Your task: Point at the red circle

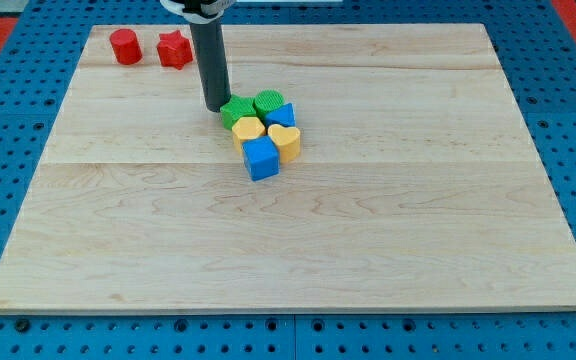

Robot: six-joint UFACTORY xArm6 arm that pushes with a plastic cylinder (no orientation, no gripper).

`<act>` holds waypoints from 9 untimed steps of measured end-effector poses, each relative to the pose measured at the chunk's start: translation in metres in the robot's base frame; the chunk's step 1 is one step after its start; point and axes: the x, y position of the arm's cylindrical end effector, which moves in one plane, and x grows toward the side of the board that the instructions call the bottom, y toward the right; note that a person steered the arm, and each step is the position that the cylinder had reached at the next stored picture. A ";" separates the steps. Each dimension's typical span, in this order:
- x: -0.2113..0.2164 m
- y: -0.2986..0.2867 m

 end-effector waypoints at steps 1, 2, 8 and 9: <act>-0.011 -0.006; -0.031 -0.019; -0.038 -0.081; -0.033 -0.084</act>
